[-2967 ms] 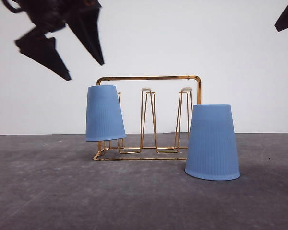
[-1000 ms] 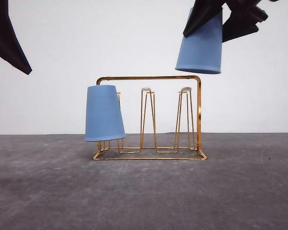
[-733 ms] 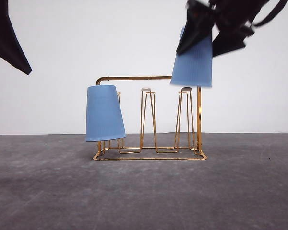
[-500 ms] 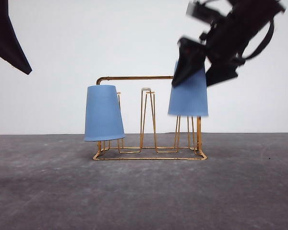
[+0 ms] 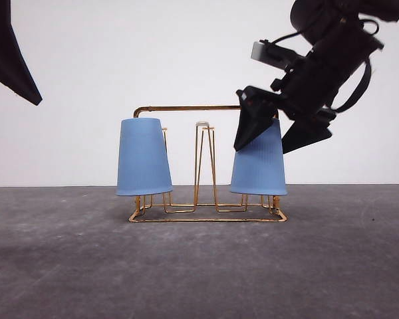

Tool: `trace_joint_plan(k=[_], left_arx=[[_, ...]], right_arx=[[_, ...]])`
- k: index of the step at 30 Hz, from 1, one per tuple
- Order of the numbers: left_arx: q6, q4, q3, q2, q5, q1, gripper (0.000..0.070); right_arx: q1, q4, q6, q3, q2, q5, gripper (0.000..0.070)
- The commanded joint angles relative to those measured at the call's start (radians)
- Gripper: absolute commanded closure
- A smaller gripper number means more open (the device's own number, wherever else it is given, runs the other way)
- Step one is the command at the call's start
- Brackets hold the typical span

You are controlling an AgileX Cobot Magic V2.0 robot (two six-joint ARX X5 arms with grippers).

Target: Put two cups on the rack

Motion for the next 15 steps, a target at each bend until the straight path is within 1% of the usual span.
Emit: trace_joint_plan(k=[1, 3, 6, 10, 12, 15], left_arx=[[-0.002, 0.003, 0.007, 0.003, -0.009, -0.004, 0.0199], [-0.002, 0.004, 0.007, 0.003, -0.010, -0.004, 0.0199], [-0.002, 0.003, 0.007, 0.003, -0.010, -0.004, 0.0198], [-0.002, 0.001, 0.007, 0.003, -0.010, -0.004, 0.0199], [-0.002, -0.001, 0.007, 0.003, -0.010, -0.004, 0.0198], [-0.001, -0.003, 0.007, 0.003, -0.010, -0.004, 0.0198]], right_arx=[[-0.002, -0.057, 0.055, 0.056, -0.047, 0.000, 0.0104], [-0.007, -0.173, 0.083, 0.090, -0.096, -0.005, 0.0107], [-0.007, -0.319, 0.078, 0.104, -0.180, -0.003, 0.0128], [-0.007, -0.501, 0.019, 0.100, -0.277, -0.003, 0.0162], [-0.007, -0.557, -0.004, 0.084, -0.324, -0.003, 0.0163], [-0.007, -0.538, -0.005, 0.000, -0.425, -0.003, 0.0163]])
